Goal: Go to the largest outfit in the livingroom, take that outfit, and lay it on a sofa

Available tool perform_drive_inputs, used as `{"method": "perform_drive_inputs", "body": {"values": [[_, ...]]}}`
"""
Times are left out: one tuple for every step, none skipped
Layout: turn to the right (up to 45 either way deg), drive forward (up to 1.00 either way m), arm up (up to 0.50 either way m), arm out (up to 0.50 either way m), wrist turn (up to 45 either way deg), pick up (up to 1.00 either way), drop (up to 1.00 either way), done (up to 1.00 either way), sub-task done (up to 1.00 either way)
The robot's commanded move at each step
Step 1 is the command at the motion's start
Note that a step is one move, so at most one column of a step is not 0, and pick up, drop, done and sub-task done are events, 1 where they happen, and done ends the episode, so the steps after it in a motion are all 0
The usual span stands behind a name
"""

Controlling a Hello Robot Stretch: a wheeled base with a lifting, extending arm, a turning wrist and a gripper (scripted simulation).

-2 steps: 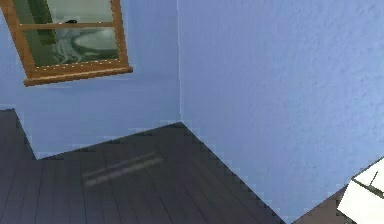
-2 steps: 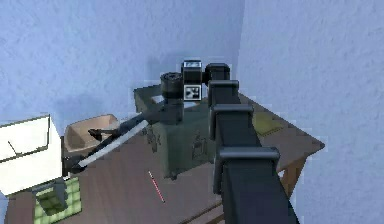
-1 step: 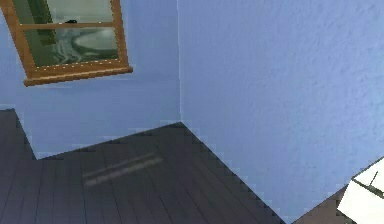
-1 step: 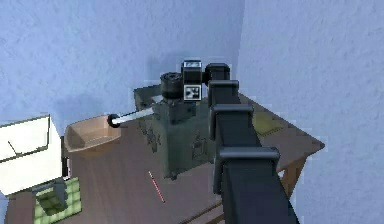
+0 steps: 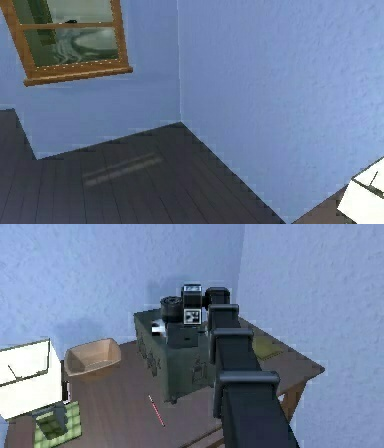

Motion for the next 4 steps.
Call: {"method": "perform_drive_inputs", "body": {"values": [[0.0,0.00,-0.30,0.00,0.0,0.00,0.00,0.00,0.00],[0.0,0.00,0.00,0.00,0.0,1.00,0.00,0.00,0.00],[0.0,0.00,0.10,0.00,0.0,0.00,0.00,0.00,0.00],[0.0,0.00,0.20,0.00,0.0,0.00,0.00,0.00,0.00]]}}
